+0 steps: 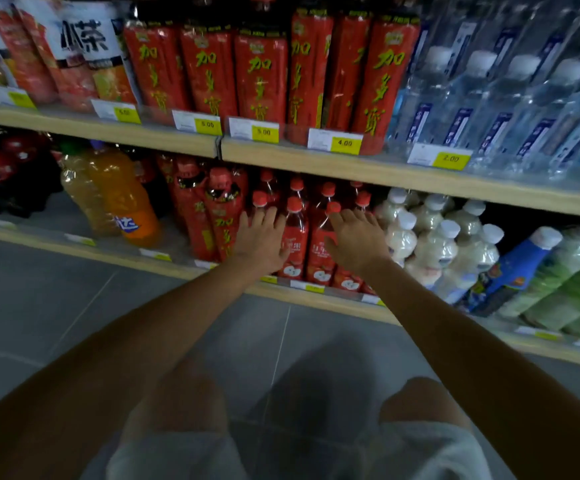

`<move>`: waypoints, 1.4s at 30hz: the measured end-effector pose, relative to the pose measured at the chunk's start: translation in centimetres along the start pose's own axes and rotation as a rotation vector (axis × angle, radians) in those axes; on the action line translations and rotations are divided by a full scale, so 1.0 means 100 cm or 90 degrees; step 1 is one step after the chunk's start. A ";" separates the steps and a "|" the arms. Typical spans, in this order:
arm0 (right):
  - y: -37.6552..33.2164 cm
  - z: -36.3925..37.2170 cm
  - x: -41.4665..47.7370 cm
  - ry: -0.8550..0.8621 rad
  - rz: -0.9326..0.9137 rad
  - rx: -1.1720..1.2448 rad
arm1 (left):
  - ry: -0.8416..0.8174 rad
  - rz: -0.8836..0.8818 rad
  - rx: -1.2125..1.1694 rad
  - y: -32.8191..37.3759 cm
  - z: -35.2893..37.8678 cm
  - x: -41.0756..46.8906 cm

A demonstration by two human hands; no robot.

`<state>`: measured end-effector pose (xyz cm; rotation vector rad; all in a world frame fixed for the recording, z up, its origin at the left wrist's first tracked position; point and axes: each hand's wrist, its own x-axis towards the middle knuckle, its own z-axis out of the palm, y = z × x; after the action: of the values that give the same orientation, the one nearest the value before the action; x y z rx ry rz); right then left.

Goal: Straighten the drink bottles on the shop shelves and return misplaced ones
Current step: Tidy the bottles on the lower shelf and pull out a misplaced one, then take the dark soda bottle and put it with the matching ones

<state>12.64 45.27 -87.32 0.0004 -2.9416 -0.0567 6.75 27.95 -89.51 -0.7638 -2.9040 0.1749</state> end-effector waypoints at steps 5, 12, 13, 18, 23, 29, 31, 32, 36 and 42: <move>-0.016 0.053 -0.031 -0.098 0.013 0.030 | -0.031 0.036 -0.018 0.017 0.056 -0.039; -0.024 0.119 -0.063 -0.210 0.026 0.048 | -0.145 0.037 -0.030 0.028 0.117 -0.062; -0.024 0.122 -0.067 -0.233 0.030 0.055 | -0.165 0.037 -0.033 0.030 0.120 -0.066; -0.024 0.124 -0.089 -0.291 0.048 0.108 | -0.257 0.073 -0.054 0.041 0.113 -0.083; -0.027 0.091 -0.125 -0.354 0.059 0.129 | -0.339 0.114 -0.100 0.059 0.070 -0.106; -0.035 0.001 -0.175 -0.430 0.121 0.160 | -0.399 0.152 -0.115 0.078 -0.028 -0.144; -0.039 -0.041 -0.190 -0.444 0.149 0.176 | -0.419 0.181 -0.110 0.080 -0.070 -0.158; -0.041 -0.064 -0.198 -0.455 0.163 0.186 | -0.427 0.199 -0.108 0.080 -0.092 -0.165; -0.050 -0.162 -0.226 -0.495 0.211 0.222 | -0.448 0.244 -0.115 0.073 -0.187 -0.188; -0.051 -0.292 -0.253 -0.519 0.235 0.233 | -0.477 0.303 -0.098 0.067 -0.319 -0.204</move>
<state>43.18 39.20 -63.90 -0.6537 -3.6258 0.6898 32.61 26.13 -61.12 -1.7368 -3.3564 0.3502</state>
